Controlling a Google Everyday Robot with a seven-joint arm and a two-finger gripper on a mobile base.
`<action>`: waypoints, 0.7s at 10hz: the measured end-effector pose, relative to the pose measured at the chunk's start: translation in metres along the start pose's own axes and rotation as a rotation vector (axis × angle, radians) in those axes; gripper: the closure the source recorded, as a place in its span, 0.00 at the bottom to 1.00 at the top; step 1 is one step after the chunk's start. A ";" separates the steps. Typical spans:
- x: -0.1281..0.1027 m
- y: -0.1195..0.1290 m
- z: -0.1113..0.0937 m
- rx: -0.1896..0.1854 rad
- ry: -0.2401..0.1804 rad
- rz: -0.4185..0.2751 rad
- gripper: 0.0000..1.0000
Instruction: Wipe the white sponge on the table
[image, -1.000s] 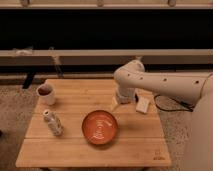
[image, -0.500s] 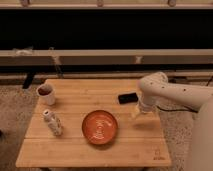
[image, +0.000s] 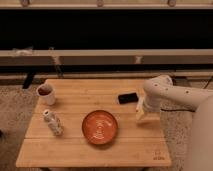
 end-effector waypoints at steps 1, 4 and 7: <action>-0.001 0.001 0.000 0.000 0.000 -0.003 0.20; -0.002 0.002 0.001 -0.001 0.000 -0.002 0.20; -0.024 0.013 0.001 -0.003 -0.012 0.036 0.20</action>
